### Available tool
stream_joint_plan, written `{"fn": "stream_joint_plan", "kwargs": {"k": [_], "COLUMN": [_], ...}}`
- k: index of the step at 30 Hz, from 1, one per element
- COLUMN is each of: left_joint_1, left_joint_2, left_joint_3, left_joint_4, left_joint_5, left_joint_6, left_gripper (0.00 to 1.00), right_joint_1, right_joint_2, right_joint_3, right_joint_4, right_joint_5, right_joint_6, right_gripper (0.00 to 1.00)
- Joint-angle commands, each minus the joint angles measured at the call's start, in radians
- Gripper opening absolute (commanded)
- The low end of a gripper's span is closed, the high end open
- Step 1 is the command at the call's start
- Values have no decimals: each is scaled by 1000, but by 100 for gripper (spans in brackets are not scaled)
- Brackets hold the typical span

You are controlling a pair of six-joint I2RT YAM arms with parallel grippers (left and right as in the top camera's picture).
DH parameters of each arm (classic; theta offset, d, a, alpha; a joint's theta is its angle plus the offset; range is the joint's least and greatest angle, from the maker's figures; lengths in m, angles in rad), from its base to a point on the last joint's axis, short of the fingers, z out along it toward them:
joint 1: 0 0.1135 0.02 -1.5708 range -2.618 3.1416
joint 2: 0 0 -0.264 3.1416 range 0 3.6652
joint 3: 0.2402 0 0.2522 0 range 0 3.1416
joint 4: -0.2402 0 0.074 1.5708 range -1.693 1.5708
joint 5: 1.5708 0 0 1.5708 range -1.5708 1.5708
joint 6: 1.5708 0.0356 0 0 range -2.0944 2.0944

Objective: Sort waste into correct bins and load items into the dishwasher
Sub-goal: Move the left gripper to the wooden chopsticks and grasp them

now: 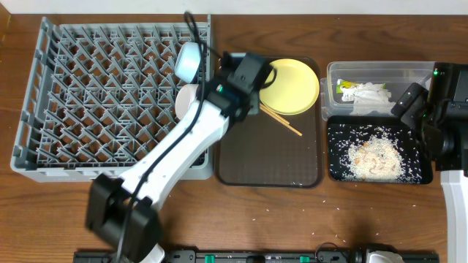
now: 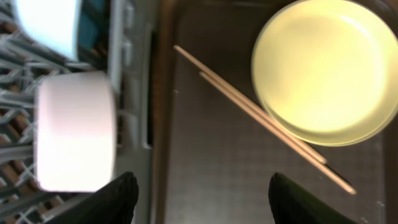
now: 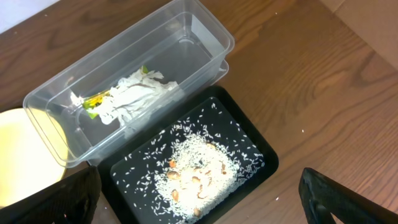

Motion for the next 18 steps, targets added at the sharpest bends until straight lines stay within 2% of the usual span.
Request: {"fn": "stream_joint_plan", "kwargs": {"k": [1, 4, 12, 18], "left_joint_1": [15, 34, 89, 92], "left_joint_2": [125, 196, 305, 373], "left_joint_3": [161, 191, 191, 190], "left_joint_4": [-66, -62, -42, 31], "left_joint_5": [176, 258, 237, 197], "left_joint_6": [-26, -95, -198, -261], "left_gripper": [69, 70, 68, 67], "right_joint_1": [-3, -3, -3, -3], "right_joint_2": [-1, -1, -1, -1], "right_joint_3": [5, 5, 5, 5], "right_joint_4": [-1, -1, -1, -1], "right_joint_5": [10, 10, 10, 10], "right_joint_6": [18, 18, 18, 18], "right_gripper": [99, 99, 99, 99]}}
